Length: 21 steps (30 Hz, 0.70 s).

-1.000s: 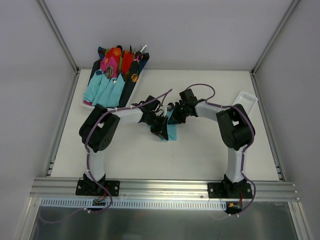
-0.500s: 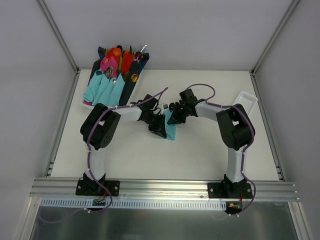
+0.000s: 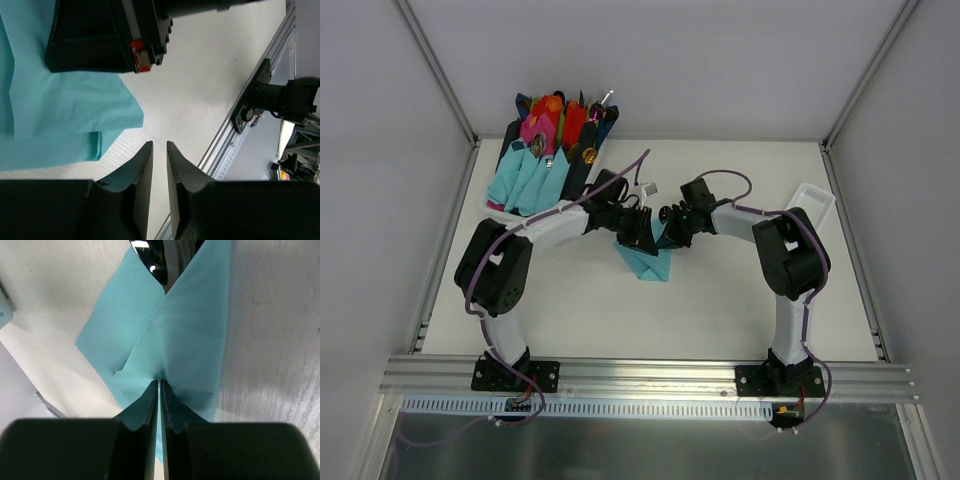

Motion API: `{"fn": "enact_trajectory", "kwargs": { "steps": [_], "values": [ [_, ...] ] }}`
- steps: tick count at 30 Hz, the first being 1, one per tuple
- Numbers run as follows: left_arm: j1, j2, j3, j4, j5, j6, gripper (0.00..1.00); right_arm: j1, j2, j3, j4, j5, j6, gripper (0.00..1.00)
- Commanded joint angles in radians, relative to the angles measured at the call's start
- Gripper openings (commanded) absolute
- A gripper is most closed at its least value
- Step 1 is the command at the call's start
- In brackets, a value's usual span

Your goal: Place the utensils on the paper napkin and roll it up

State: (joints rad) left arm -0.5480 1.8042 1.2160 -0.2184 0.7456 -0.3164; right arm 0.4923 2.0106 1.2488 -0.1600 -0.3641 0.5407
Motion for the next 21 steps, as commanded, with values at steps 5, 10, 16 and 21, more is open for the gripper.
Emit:
{"fn": "enact_trajectory", "kwargs": {
  "steps": [5,10,16,21],
  "values": [
    [0.010,0.150,0.103,0.008,-0.026,-0.055,0.16,0.002,0.036,-0.049,-0.004,0.002,0.050,0.08],
    [0.013,0.219,0.117,0.014,-0.051,-0.070,0.14,-0.001,0.033,-0.057,-0.004,0.010,0.068,0.07],
    [0.029,0.264,0.128,0.017,-0.104,-0.078,0.14,-0.001,0.024,-0.089,0.019,0.004,0.108,0.04],
    [0.056,0.277,0.097,0.013,-0.115,-0.076,0.14,-0.001,0.002,-0.124,0.042,0.002,0.123,0.03]
  ]
}}
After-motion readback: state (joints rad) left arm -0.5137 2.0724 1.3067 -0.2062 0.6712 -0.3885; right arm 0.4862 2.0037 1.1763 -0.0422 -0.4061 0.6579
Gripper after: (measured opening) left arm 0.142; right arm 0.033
